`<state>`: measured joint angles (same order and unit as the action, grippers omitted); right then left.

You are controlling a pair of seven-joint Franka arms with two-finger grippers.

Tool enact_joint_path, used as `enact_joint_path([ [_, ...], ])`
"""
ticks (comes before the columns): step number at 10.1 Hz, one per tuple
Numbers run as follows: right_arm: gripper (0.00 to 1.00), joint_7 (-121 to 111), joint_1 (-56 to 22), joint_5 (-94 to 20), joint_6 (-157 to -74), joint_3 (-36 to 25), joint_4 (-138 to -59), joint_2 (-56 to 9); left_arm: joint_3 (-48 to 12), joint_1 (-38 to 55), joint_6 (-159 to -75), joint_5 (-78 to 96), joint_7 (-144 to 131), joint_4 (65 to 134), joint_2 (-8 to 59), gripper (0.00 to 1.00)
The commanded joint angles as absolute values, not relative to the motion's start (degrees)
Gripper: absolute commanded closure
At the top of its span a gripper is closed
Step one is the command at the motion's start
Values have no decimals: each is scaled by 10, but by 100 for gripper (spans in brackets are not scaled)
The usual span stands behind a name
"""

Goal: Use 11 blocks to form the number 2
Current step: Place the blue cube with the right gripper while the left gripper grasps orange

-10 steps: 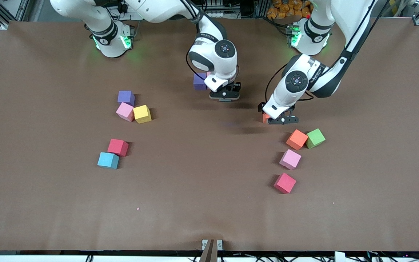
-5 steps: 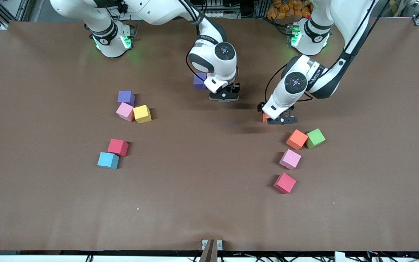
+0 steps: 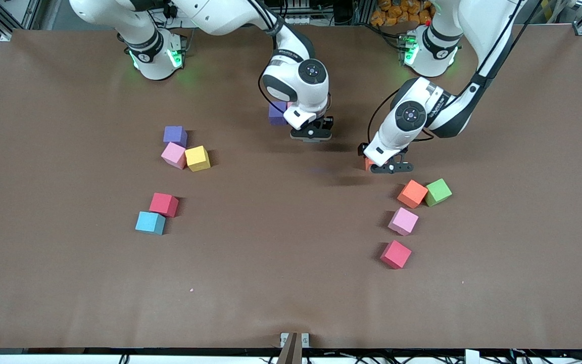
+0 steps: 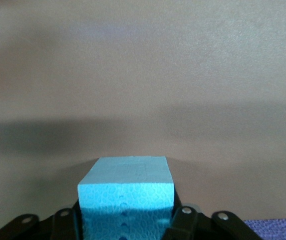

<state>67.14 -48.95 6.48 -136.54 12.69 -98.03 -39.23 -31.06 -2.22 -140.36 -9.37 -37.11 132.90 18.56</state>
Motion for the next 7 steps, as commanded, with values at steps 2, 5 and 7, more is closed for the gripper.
enact_joint_path([
  [2,0,691,-497,79,-1368,122,-981,-395,-311,-32,-1412,-105,-368,1328,192,18],
  [5,0,690,-495,76,-1359,122,-981,-379,-310,-35,-1410,-109,-367,1328,191,24],
  [7,0,683,-488,76,-1347,122,-983,-351,-310,-35,-1410,-109,-367,1325,189,33],
])
